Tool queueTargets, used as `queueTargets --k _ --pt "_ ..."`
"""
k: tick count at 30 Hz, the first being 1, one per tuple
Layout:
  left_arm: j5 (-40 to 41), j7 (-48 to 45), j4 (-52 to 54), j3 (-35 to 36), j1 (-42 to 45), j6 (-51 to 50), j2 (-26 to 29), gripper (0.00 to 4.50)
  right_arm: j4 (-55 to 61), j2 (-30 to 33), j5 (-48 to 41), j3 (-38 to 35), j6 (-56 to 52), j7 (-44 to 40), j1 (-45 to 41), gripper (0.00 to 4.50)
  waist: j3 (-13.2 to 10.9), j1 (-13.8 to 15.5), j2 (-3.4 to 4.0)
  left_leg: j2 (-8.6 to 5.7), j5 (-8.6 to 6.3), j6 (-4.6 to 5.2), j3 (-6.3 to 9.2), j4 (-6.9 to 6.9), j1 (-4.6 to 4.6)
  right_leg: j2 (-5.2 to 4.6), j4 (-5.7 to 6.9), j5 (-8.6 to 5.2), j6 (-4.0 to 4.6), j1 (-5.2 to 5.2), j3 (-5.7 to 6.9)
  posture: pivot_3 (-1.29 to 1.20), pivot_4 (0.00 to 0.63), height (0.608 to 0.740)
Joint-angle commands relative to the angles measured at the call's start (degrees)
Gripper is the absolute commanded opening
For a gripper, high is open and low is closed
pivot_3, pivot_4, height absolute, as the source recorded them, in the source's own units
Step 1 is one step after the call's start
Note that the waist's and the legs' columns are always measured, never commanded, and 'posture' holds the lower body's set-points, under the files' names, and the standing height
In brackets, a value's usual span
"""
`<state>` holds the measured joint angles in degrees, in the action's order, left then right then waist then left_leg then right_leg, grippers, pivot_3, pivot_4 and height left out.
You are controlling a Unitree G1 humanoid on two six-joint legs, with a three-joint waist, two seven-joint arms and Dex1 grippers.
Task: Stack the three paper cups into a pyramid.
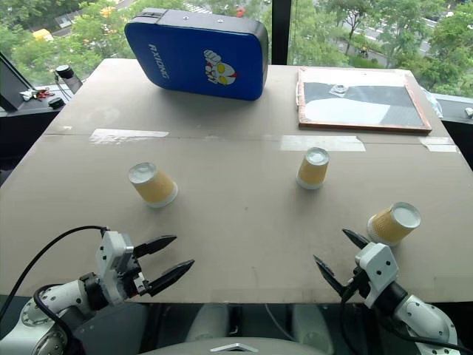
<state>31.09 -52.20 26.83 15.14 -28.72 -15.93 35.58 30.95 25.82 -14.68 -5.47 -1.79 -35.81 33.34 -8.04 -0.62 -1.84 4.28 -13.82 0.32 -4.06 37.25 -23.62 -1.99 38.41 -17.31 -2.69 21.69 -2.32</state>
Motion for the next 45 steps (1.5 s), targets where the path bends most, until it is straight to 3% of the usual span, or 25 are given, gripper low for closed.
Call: queueTargets --k 1,8,12,19,29,38,41,44,45 --pt "0.66 -0.05 -0.25 0.89 1.59 2.04 -0.72 4.44 0.53 -0.48 -0.51 1.07 1.89 -0.39 -2.20 4.50 0.00 0.00 0.00 0.00 0.00 0.00 0.00 0.00 0.00 0.00 0.00 0.00 0.00 0.00 0.00 0.00 0.150 0.740" --pt "3.14 5.41 2.52 2.05 7.48 0.12 -3.53 4.44 -0.16 0.86 -5.27 4.07 0.83 -5.57 -11.93 4.50 0.01 0.04 -0.02 -0.01 0.00 0.01 0.00 0.05 0.00 0.02 0.01 0.02 -0.01 -0.02 0.00 0.00 0.150 0.740" --pt "4.80 6.91 0.34 7.31 5.36 0.26 -4.26 4.44 6.20 6.28 -15.09 5.95 -4.86 -13.38 -16.25 4.50 -0.02 -0.28 0.03 -0.01 0.00 0.01 -0.02 0.02 -0.02 0.05 0.00 0.14 -0.23 0.00 -0.05 0.00 0.150 0.740" --pt "3.75 14.12 -4.77 14.14 10.90 -1.72 -3.10 4.44 9.55 10.15 -20.31 5.35 -6.39 -16.85 -18.47 4.50 0.04 0.91 -0.17 -0.04 -0.01 0.02 0.01 0.07 -0.04 0.04 -0.03 0.15 -0.23 -0.04 0.25 0.00 0.150 0.740" --pt "0.91 11.71 -12.37 10.38 23.83 -4.26 4.28 4.44 9.28 8.81 -18.15 4.66 -4.93 -14.62 -17.99 4.50 0.09 1.34 -0.21 -0.04 0.00 0.01 -0.03 0.10 -0.04 0.06 0.03 0.15 -0.23 -0.08 0.26 0.00 0.150 0.740" --pt "-1.42 9.73 -17.62 4.01 31.61 -5.96 4.79 4.44 10.94 7.84 -16.59 4.85 -4.55 -12.39 -15.36 4.50 0.09 1.31 -0.22 -0.04 0.00 0.01 -0.08 0.09 -0.07 0.06 0.03 0.15 -0.24 -0.07 0.25 0.00 0.150 0.740" --pt "-1.88 9.30 -18.53 2.78 32.85 -5.73 4.34 3.65 11.43 7.87 -16.52 4.51 -4.69 -11.75 -14.83 4.50 0.09 1.26 -0.22 -0.04 0.00 0.01 -0.07 0.09 -0.06 0.05 0.03 0.15 -0.24 -0.07 0.23 0.00 0.150 0.740" --pt "-2.47 8.86 -19.26 2.17 33.49 -5.64 4.67 2.43 12.08 7.84 -16.48 4.11 -4.87 -11.03 -14.18 4.50 0.09 1.31 -0.22 -0.04 0.00 0.01 -0.08 0.10 -0.06 0.06 0.07 0.15 -0.24 -0.07 0.25 0.00 0.150 0.740" --pt "-2.60 8.42 -19.43 2.06 33.83 -5.45 4.96 2.42 12.27 7.85 -16.46 4.03 -4.94 -10.76 -13.99 4.50 0.09 1.31 -0.22 -0.04 0.00 0.01 -0.07 0.10 -0.06 0.06 0.07 0.15 -0.24 -0.07 0.26 0.00 0.150 0.740"
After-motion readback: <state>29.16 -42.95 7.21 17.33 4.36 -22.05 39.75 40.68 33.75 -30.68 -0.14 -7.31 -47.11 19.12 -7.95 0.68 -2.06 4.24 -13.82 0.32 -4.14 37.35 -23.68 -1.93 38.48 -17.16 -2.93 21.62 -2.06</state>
